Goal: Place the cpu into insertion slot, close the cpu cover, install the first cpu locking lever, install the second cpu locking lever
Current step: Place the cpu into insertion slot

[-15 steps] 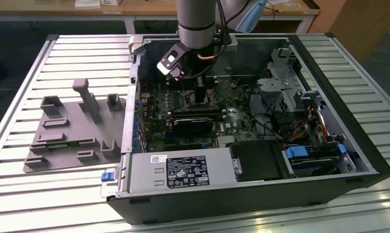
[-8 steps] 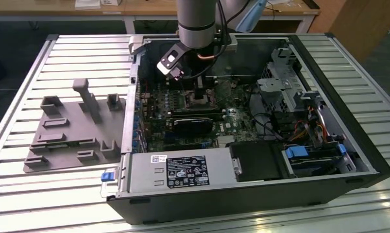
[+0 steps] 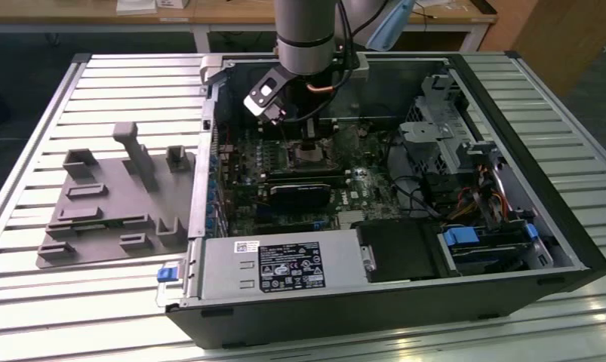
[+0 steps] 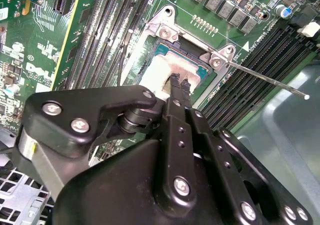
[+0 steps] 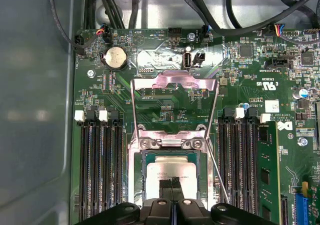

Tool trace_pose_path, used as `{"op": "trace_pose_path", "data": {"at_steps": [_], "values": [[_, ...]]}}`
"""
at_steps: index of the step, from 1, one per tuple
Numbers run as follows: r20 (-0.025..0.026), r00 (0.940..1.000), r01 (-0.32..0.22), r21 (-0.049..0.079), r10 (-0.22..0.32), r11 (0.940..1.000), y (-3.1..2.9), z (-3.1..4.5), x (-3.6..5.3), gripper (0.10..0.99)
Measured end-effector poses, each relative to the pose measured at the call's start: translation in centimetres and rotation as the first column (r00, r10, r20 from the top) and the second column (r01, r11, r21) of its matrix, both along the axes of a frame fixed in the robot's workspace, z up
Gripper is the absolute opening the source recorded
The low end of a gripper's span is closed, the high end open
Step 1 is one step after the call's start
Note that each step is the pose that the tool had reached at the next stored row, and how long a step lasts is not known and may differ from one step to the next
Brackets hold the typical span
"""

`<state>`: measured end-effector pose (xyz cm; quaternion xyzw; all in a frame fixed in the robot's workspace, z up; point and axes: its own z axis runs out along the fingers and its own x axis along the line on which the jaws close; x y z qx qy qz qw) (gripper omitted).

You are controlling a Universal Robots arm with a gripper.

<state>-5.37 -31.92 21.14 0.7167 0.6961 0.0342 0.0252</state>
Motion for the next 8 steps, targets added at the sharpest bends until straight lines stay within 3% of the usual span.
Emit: {"op": "trace_pose_path", "data": {"at_steps": [8], "values": [[-0.0003,1.0,0.0,-0.001,0.0,1.0,-0.01,0.14,-0.01,0.102]]}}
